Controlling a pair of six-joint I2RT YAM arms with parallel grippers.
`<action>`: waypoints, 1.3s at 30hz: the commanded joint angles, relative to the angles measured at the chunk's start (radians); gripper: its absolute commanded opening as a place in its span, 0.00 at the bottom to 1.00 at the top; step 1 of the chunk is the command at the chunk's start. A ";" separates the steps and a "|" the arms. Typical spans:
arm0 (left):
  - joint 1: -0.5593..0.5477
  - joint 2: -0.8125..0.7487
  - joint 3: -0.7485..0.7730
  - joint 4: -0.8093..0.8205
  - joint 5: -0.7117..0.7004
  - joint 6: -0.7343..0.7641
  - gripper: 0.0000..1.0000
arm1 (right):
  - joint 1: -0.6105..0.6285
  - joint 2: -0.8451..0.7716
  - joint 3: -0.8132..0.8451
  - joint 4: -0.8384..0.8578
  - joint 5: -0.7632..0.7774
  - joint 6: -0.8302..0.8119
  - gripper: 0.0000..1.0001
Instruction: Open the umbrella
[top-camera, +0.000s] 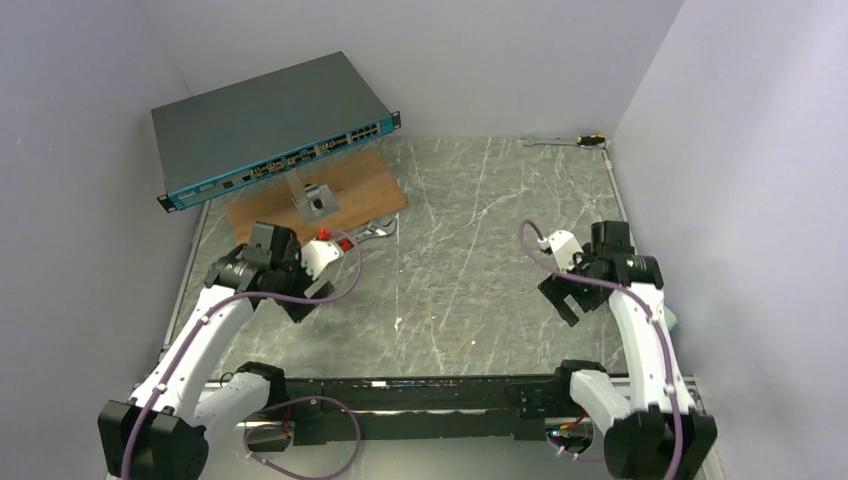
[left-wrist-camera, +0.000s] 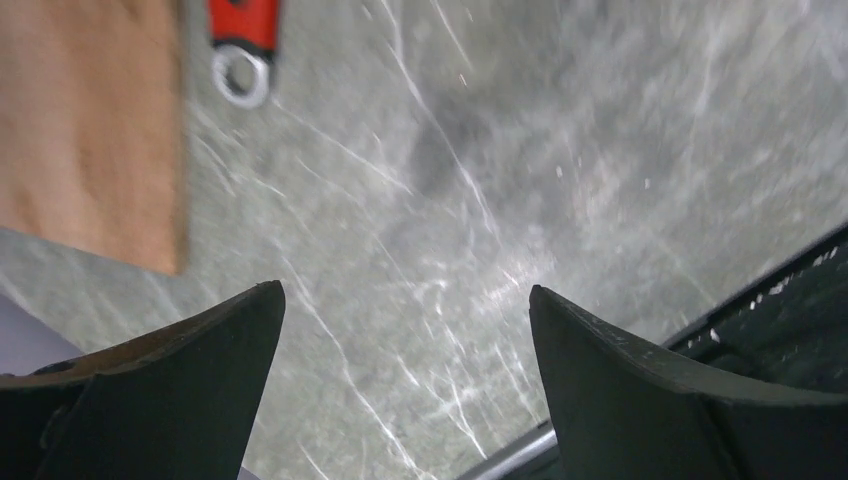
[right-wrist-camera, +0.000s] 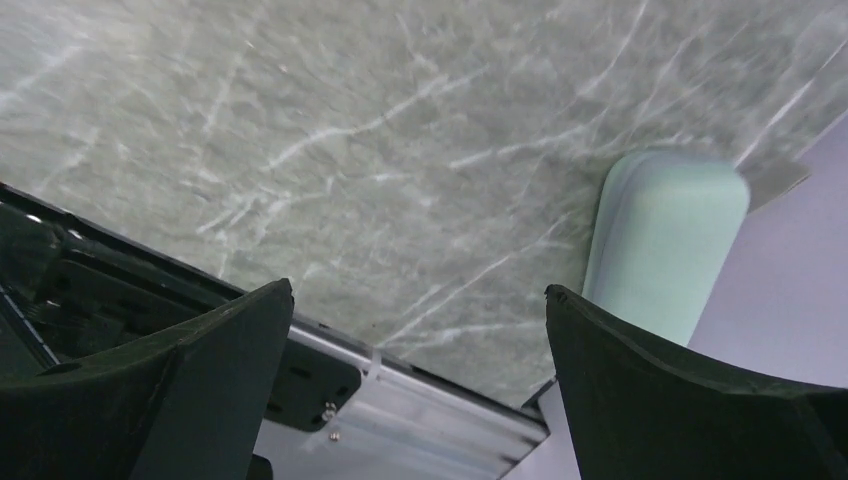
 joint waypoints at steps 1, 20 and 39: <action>-0.028 0.045 0.167 0.085 0.054 -0.076 0.98 | -0.110 0.107 0.070 -0.032 0.063 -0.102 1.00; -0.153 -0.081 0.130 0.213 0.241 0.076 0.98 | -0.571 0.599 0.138 0.186 0.157 -0.511 1.00; -0.161 -0.155 0.065 0.220 0.258 0.019 0.98 | -0.098 0.553 0.020 0.416 0.127 -0.396 0.48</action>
